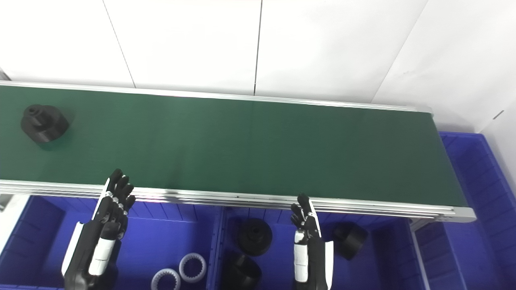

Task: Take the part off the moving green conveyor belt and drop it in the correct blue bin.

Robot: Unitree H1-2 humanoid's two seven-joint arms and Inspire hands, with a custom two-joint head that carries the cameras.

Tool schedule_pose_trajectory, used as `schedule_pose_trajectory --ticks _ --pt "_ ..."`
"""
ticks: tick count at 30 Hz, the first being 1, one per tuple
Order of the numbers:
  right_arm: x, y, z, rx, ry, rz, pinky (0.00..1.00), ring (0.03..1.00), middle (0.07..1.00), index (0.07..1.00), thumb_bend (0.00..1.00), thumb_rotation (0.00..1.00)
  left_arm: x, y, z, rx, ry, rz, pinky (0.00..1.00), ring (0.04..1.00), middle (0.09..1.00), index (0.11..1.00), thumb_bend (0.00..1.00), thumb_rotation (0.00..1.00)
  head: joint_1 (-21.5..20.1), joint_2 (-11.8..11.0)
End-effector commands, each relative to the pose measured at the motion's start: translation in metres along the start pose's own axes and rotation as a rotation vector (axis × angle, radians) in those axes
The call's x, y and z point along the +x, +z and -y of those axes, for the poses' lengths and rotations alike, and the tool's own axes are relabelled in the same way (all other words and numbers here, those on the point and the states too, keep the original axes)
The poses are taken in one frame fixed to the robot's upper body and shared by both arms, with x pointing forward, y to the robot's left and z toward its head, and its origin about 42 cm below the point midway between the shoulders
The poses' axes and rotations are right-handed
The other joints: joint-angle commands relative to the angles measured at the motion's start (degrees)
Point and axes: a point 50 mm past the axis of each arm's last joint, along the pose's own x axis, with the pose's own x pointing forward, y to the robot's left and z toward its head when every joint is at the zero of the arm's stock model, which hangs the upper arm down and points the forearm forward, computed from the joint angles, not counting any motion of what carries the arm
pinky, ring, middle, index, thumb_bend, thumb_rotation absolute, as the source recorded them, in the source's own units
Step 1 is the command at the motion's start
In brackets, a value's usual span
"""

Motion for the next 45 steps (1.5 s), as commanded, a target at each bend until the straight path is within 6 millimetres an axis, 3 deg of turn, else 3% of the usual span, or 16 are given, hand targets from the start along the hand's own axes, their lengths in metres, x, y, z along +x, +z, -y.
schedule_pose_trajectory --ticks 1,15,26,45 --pt "-0.0026 0.0202 -0.0203 0.080 -0.026 0.034 0.86 0.887 0.927 0.911 0.80 1.00 -0.0001 0.0080 0.0043 0.003 0.011 0.026 1.00 1.000 1.000 1.000 0.64 0.93 0.04 0.07" --pt "-0.0003 0.0215 -0.0227 0.054 -0.074 -0.013 0.86 0.894 0.941 0.919 0.72 1.00 0.0023 0.0075 0.0069 0.018 -0.008 0.004 1.00 1.000 1.000 1.000 0.64 0.97 0.19 0.26" --pt "0.0022 0.0262 -0.0234 0.054 -0.034 0.040 0.92 0.944 0.987 0.986 0.82 1.00 0.0072 0.0109 0.0076 0.016 -0.027 0.018 1.00 1.000 1.000 1.000 0.68 0.93 0.56 2.23" --pt "0.0004 0.0235 -0.0202 0.065 -0.017 0.007 0.93 0.960 1.000 0.998 0.81 0.99 0.0058 0.0117 0.0114 0.011 -0.043 -0.013 1.00 1.000 1.000 1.000 0.62 0.97 0.77 0.37"
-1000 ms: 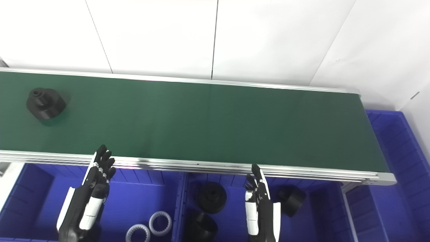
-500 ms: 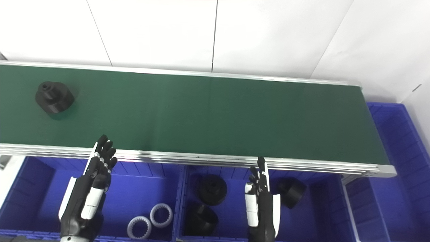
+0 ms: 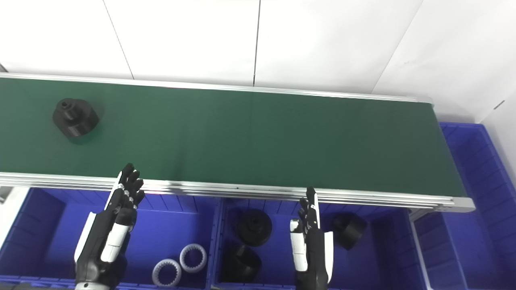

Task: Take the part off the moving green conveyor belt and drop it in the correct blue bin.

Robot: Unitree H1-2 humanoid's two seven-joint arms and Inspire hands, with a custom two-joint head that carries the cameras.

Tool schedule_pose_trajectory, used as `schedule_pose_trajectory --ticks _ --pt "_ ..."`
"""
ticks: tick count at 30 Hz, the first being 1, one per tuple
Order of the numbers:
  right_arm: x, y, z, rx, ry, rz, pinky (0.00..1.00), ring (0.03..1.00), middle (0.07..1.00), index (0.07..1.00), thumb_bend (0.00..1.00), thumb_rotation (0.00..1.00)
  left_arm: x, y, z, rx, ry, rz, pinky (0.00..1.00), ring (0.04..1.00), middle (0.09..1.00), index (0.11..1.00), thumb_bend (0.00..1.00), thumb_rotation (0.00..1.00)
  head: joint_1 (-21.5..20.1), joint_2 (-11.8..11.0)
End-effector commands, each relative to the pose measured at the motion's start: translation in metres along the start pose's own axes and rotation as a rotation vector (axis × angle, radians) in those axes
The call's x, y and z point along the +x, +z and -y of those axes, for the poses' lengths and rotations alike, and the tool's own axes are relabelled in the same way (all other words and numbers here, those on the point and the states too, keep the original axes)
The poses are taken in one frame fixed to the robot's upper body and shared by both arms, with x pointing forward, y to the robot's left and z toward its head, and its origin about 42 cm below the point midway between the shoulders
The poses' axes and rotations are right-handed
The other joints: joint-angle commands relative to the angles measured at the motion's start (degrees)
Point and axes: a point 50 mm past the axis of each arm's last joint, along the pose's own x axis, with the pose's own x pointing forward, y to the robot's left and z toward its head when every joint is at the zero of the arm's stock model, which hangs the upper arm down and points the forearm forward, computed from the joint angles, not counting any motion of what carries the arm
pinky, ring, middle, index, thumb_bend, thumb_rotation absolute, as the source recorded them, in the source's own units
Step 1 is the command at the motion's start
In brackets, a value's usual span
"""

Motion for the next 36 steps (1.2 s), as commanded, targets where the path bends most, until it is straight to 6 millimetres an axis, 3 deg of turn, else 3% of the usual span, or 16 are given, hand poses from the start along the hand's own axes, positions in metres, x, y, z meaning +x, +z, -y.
schedule_pose_trajectory --ticks 1,5,6,7,8,9,10,11,12,13,14,17,18,19,25,36 --pt "-0.002 0.024 -0.023 0.130 -0.017 0.058 0.93 0.957 1.000 0.997 0.82 0.99 -0.001 0.011 0.002 -0.008 -0.012 0.053 1.00 1.000 1.000 1.000 0.61 0.97 0.17 -0.49" --pt "-0.004 0.020 -0.021 0.143 -0.013 0.049 0.93 0.959 0.999 0.988 0.82 0.98 -0.003 0.006 0.003 -0.015 -0.011 0.054 1.00 1.000 1.000 1.000 0.62 0.97 1.23 -2.60" --pt "-0.005 0.018 -0.020 0.148 -0.011 0.044 0.93 0.959 0.998 0.987 0.82 0.98 -0.004 0.004 0.003 -0.016 -0.010 0.053 1.00 1.000 1.000 1.000 0.62 0.97 2.40 -4.62" --pt "-0.006 0.016 -0.020 0.151 -0.009 0.041 0.93 0.958 0.992 0.984 0.82 0.97 -0.005 0.002 0.004 -0.016 -0.010 0.053 1.00 1.000 1.000 1.000 0.63 0.96 2.40 -4.62" --pt "-0.008 0.014 -0.018 0.152 -0.004 0.039 0.93 0.958 0.989 0.982 0.83 0.97 -0.006 -0.001 0.004 -0.017 -0.011 0.055 1.00 1.000 1.000 1.000 0.63 0.96 3.60 -6.91" --pt "-0.009 0.012 -0.017 0.152 -0.001 0.038 0.94 0.958 0.991 0.987 0.83 0.97 -0.006 -0.004 0.005 -0.018 -0.011 0.058 1.00 1.000 1.000 1.000 0.63 0.96 3.81 -7.34" --pt "-0.010 0.008 -0.015 0.154 0.001 0.035 0.93 0.959 0.994 0.991 0.83 0.97 -0.007 -0.009 0.005 -0.018 -0.014 0.061 1.00 1.000 1.000 1.000 0.62 0.96 5.22 -10.05" --pt "-0.011 0.006 -0.014 0.156 0.002 0.034 0.93 0.959 0.997 0.994 0.83 0.97 -0.007 -0.012 0.006 -0.018 -0.015 0.063 1.00 1.000 1.000 1.000 0.62 0.96 5.22 -10.05" --pt "-0.011 0.002 -0.012 0.157 0.006 0.033 0.94 0.963 0.999 0.998 0.84 0.98 -0.008 -0.017 0.007 -0.009 -0.013 0.062 1.00 1.000 1.000 1.000 0.62 0.95 6.72 -12.79" --pt "-0.012 -0.001 -0.010 0.158 0.010 0.033 0.94 0.964 1.000 0.999 0.84 0.98 -0.008 -0.020 0.007 -0.003 -0.012 0.063 1.00 1.000 1.000 1.000 0.62 0.95 6.72 -12.79" --pt "-0.012 -0.005 -0.007 0.159 0.012 0.034 0.94 0.966 1.000 1.000 0.83 0.99 -0.008 -0.025 0.009 0.003 -0.003 0.062 1.00 1.000 1.000 1.000 0.62 0.95 8.42 -15.66" --pt "-0.010 -0.016 0.000 0.148 0.010 0.033 0.93 0.959 1.000 1.000 0.84 1.00 -0.007 -0.038 0.015 0.001 0.013 0.064 1.00 1.000 1.000 1.000 0.64 0.92 10.66 -19.59" --pt "-0.009 -0.019 0.002 0.143 0.009 0.034 0.93 0.958 1.000 1.000 0.84 1.00 -0.006 -0.040 0.017 0.002 0.015 0.066 1.00 1.000 1.000 1.000 0.64 0.92 10.66 -19.59" --pt "-0.008 -0.022 0.004 0.138 0.008 0.034 0.93 0.959 1.000 1.000 0.84 1.00 -0.005 -0.043 0.019 -0.004 0.016 0.067 1.00 1.000 1.000 1.000 0.64 0.92 11.47 -21.04" --pt "-0.001 -0.030 0.010 0.120 0.010 0.028 0.91 0.964 1.000 1.000 0.85 1.00 0.001 -0.049 0.028 -0.018 0.024 0.070 1.00 1.000 1.000 1.000 0.63 0.90 13.01 -23.44" --pt "0.003 -0.032 0.011 0.142 0.029 0.026 0.95 0.983 1.000 1.000 0.84 1.00 0.004 -0.050 0.028 -0.012 0.027 0.077 1.00 1.000 1.000 1.000 0.62 0.92 13.21 -23.46"
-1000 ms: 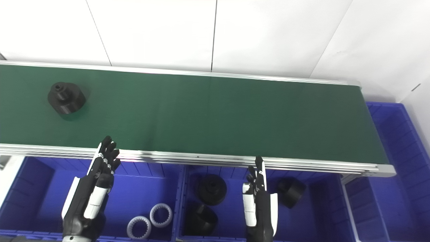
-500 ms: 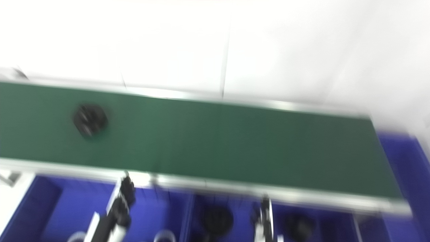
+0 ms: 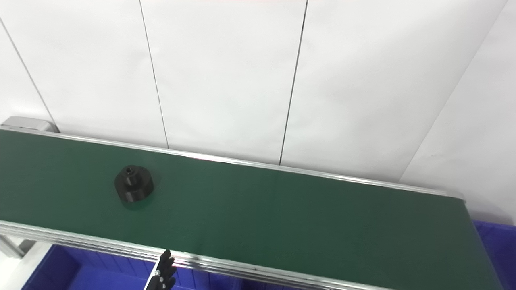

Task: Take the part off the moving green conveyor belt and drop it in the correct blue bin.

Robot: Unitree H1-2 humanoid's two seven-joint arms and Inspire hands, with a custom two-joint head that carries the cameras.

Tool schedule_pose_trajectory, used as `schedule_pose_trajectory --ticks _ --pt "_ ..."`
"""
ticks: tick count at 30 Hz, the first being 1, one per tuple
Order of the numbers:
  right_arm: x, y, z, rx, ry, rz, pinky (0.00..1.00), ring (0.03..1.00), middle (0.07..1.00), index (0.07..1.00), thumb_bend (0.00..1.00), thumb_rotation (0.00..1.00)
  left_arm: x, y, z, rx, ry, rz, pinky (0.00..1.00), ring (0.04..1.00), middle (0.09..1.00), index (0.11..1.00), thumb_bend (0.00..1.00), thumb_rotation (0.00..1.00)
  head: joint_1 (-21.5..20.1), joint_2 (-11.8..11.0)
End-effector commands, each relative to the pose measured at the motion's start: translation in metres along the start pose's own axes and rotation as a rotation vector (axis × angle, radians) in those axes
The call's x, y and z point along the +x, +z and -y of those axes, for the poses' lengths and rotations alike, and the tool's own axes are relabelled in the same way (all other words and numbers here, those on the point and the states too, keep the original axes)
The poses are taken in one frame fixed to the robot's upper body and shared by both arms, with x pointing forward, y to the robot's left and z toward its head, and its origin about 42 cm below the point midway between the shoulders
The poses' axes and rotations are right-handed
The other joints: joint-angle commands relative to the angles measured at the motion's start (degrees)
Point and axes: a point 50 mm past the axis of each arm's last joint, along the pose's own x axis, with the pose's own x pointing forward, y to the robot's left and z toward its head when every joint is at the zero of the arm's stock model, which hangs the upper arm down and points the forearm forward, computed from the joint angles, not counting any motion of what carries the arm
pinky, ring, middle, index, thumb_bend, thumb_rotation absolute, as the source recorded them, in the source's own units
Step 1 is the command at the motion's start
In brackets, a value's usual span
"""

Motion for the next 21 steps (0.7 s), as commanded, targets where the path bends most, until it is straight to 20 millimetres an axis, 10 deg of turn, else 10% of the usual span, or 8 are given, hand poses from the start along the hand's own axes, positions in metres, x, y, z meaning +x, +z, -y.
schedule_pose_trajectory --ticks 1,12,21 --pt "0.002 0.008 -0.004 0.020 0.013 0.073 0.95 0.981 1.000 1.000 0.83 1.00 0.004 0.009 0.004 0.003 -0.004 0.078 1.00 1.000 1.000 1.000 0.61 0.92 0.02 0.01" --pt "0.009 0.016 0.011 -0.025 0.061 0.095 0.92 0.978 1.000 1.000 0.79 0.94 0.010 0.008 0.018 0.023 0.000 0.064 1.00 0.996 1.000 1.000 0.63 0.92 5.99 1.62" --pt "0.031 0.070 0.026 -0.082 0.158 0.213 0.89 0.996 1.000 1.000 1.00 0.67 0.020 0.011 0.035 0.041 -0.001 0.079 0.92 0.966 1.000 1.000 0.52 0.83 8.83 3.94"
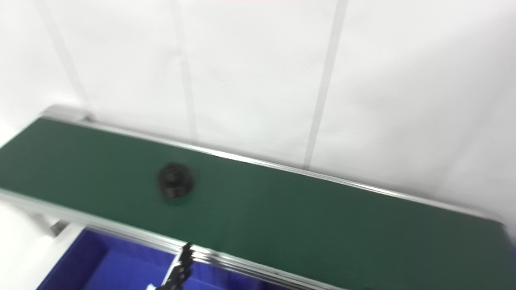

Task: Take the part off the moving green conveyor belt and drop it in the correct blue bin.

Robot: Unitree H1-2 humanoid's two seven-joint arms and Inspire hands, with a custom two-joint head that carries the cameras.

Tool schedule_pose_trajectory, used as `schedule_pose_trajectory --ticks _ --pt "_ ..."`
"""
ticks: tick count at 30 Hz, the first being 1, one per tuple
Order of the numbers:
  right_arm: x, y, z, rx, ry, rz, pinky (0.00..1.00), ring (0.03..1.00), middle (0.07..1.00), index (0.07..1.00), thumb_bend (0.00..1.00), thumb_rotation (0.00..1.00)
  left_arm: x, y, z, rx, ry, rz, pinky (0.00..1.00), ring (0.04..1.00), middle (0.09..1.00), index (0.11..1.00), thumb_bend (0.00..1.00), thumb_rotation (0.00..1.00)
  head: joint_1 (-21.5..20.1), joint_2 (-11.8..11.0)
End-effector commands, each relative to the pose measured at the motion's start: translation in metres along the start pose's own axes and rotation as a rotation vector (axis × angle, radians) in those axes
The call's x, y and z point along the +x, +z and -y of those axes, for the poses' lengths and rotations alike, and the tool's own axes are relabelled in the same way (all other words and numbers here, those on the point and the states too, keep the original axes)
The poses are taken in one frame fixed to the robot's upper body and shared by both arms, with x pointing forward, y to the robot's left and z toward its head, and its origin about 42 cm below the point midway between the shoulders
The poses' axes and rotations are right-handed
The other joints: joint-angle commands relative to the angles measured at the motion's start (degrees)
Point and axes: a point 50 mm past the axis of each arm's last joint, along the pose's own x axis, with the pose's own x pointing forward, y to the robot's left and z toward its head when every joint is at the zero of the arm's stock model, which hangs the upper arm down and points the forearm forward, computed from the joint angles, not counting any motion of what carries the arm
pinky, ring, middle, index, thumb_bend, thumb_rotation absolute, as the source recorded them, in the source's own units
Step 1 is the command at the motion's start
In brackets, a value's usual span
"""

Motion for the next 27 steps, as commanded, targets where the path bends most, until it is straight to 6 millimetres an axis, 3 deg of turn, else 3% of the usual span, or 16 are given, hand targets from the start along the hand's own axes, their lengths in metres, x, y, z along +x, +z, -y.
schedule_pose_trajectory --ticks 1,3,6,8,12,16,20,27 --pt "0.015 0.024 -0.002 -0.038 0.066 0.091 0.88 0.995 1.000 1.000 1.00 0.65 0.015 0.016 0.033 -0.067 -0.019 0.064 0.91 0.966 1.000 1.000 0.53 0.83 -0.28 0.21" --pt "0.029 0.037 -0.001 -0.091 0.107 0.150 0.89 0.999 1.000 1.000 1.00 0.59 0.016 0.016 0.033 -0.069 -0.016 0.065 0.91 0.968 1.000 1.000 0.53 0.82 -1.09 0.50" --pt "0.052 0.053 -0.003 -0.182 0.145 0.223 0.79 0.963 1.000 1.000 1.00 0.49 0.019 0.017 0.032 -0.066 -0.015 0.076 0.88 0.960 1.000 1.000 0.53 0.79 -1.69 0.68" --pt "0.078 0.069 -0.010 -0.230 0.179 0.266 0.73 0.956 1.000 1.000 1.00 0.45 0.021 0.017 0.030 -0.063 -0.016 0.079 0.87 0.961 1.000 1.000 0.54 0.80 -2.73 0.99" --pt "0.117 0.093 -0.024 -0.299 0.237 0.311 0.71 0.943 1.000 1.000 1.00 0.40 0.025 0.016 0.027 -0.069 -0.013 0.078 0.88 0.964 1.000 1.000 0.54 0.80 -4.15 1.42" --pt "0.158 0.120 -0.041 -0.408 0.300 0.327 0.72 0.928 1.000 1.000 1.00 0.33 0.028 0.016 0.025 -0.081 -0.018 0.074 0.94 0.987 1.000 1.000 0.56 0.81 -5.97 1.93" --pt "0.206 0.145 -0.070 -0.562 0.367 0.284 0.66 0.894 1.000 1.000 1.00 0.26 0.029 0.015 0.023 -0.075 -0.025 0.072 0.99 0.999 1.000 1.000 0.55 0.83 -7.51 1.71" --pt "0.255 0.168 -0.105 -0.767 0.465 0.201 0.67 0.909 1.000 1.000 1.00 0.21 0.031 0.015 0.029 -0.084 -0.031 0.062 1.00 1.000 1.000 1.000 0.53 0.85 -7.50 1.50"
